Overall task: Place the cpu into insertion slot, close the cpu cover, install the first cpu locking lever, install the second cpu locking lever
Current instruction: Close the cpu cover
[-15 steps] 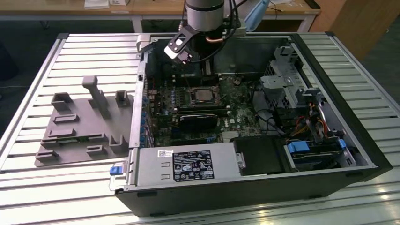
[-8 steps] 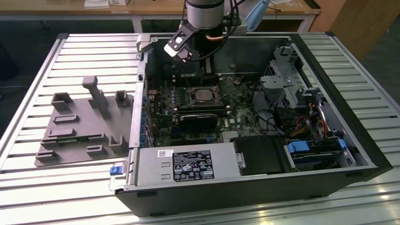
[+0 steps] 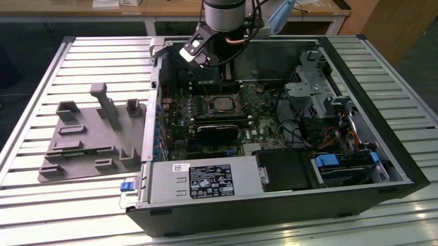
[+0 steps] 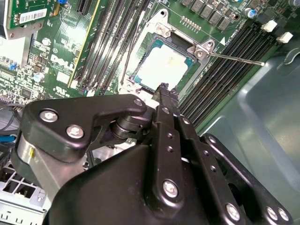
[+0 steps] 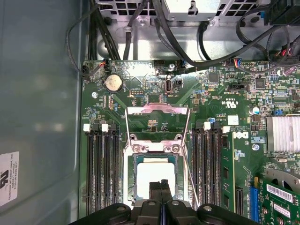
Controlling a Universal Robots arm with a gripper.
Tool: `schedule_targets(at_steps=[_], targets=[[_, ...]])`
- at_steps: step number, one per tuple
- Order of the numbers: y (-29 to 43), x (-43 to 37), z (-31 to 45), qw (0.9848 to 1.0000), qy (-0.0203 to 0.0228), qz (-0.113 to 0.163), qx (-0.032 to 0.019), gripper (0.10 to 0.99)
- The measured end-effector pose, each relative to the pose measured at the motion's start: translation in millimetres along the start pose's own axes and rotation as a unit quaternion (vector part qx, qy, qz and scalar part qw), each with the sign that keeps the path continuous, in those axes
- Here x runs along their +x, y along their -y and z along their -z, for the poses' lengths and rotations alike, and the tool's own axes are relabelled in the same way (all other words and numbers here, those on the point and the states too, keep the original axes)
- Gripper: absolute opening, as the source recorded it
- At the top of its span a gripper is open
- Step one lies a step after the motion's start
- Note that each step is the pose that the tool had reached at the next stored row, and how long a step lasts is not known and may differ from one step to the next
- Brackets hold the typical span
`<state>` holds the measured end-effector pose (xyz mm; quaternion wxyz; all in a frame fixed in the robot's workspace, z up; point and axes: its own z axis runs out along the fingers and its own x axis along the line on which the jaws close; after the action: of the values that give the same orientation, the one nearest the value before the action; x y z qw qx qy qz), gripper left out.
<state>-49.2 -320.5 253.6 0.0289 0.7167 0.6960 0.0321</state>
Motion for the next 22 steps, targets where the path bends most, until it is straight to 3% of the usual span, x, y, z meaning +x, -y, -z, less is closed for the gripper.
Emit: schedule_targets(at_steps=[7,10,22], targets=[[-0.7,0.0,7.9,1.0,-0.0002,0.0,0.0001,0.102],[-2.6,0.1,7.9,1.0,-0.0003,0.0,0.0,0.102],[-35.3,1.0,5.1,1.0,-0.0002,-0.002,0.0,0.102]])
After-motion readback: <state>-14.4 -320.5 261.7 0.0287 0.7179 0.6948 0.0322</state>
